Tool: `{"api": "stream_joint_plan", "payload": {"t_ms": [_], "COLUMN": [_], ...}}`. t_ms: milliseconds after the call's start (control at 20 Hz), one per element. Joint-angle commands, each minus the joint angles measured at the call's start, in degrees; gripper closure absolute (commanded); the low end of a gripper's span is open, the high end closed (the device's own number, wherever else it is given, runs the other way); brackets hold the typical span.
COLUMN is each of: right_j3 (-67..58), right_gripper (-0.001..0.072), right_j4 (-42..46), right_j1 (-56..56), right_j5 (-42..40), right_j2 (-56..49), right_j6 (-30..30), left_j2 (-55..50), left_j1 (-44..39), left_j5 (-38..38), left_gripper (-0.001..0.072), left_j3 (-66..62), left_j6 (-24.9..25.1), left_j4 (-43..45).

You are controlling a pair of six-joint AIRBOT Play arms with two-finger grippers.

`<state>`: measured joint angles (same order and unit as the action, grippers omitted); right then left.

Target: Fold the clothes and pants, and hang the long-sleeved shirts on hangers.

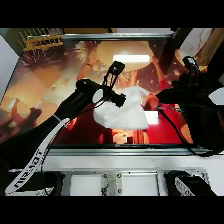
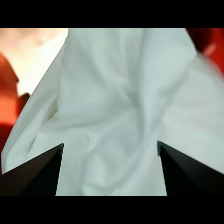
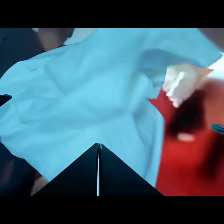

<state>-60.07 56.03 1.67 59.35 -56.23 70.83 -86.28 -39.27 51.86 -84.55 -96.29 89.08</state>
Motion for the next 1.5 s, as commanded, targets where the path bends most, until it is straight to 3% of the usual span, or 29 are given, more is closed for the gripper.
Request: {"api": "stream_joint_plan", "payload": {"t_ms": [0, 100, 250, 450, 600, 750, 800, 850, 900, 950, 1000, 1100, 1250, 1450], "right_j3": [0.0, 0.0, 0.0, 0.0, 0.0, 0.0, 0.0, 0.0, -0.1, -0.1, -0.2, -0.2, -0.2, -0.2], "right_gripper": [0.0700, 0.0699, 0.0699, 0.0699, 0.0699, 0.0698, 0.0698, 0.0698, 0.0695, 0.0690, 0.0631, 0.0145, 0.0135, 0.0135], "right_j4": [-0.2, 0.2, 3.1, 7.0, 7.2, 7.2, 7.2, 7.3, 7.4, 7.4, 7.4, 7.3, 6.5, -3.5], "right_j1": [2.9, 4.2, 4.8, 4.8, 4.8, 4.8, 4.8, 4.8, 4.8, 4.8, 4.9, 5.1, 5.0, 4.3], "right_j5": [-0.2, -0.2, -0.2, -0.2, -0.2, -0.6, -1.1, -1.7, -2.4, -3.1, -3.9, -5.6, -10.5, -13.5], "right_j2": [0.0, 0.0, -0.2, -2.4, -6.0, -10.7, -12.6, -14.4, -16.3, -18.0, -19.7, -22.6, -26.2, -31.3], "right_j6": [-0.3, -0.3, 0.1, 2.1, 2.1, 2.4, 3.3, 3.6, 3.6, 3.6, 3.6, 3.6, 6.4, 5.9], "left_j2": [-3.6, -3.6, -4.4, -9.7, -12.9, -14.2, -14.4, -14.4, -14.1, -13.3, -12.2, -9.8, -7.1, -6.8], "left_j1": [1.8, 7.3, 15.5, 20.9, 20.3, 18.1, 18.0, 18.0, 18.5, 19.5, 20.7, 23.8, 26.8, 27.5], "left_j5": [2.4, 3.4, 2.1, 1.3, 0.1, -0.6, -0.6, -0.5, -0.7, -0.8, -0.9, -0.6, 1.9, 3.4], "left_gripper": [0.0081, 0.0082, 0.0081, 0.0081, 0.0081, 0.0097, 0.0236, 0.0501, 0.0698, 0.0701, 0.0701, 0.0701, 0.0701, 0.0701], "left_j3": [-4.6, -2.3, 6.1, 13.2, 13.4, 13.4, 13.4, 13.4, 13.4, 13.4, 13.4, 13.4, 13.4, 13.5], "left_j6": [-7.9, -10.8, -10.2, -1.4, 5.7, 6.5, 6.5, 6.5, 6.6, 7.1, 7.9, 8.7, 8.6, 8.7], "left_j4": [0.7, -2.1, -15.7, -32.3, -42.9, -43.6, -43.6, -43.6, -43.6, -43.6, -43.5, -40.5, -33.5, -32.6]}}
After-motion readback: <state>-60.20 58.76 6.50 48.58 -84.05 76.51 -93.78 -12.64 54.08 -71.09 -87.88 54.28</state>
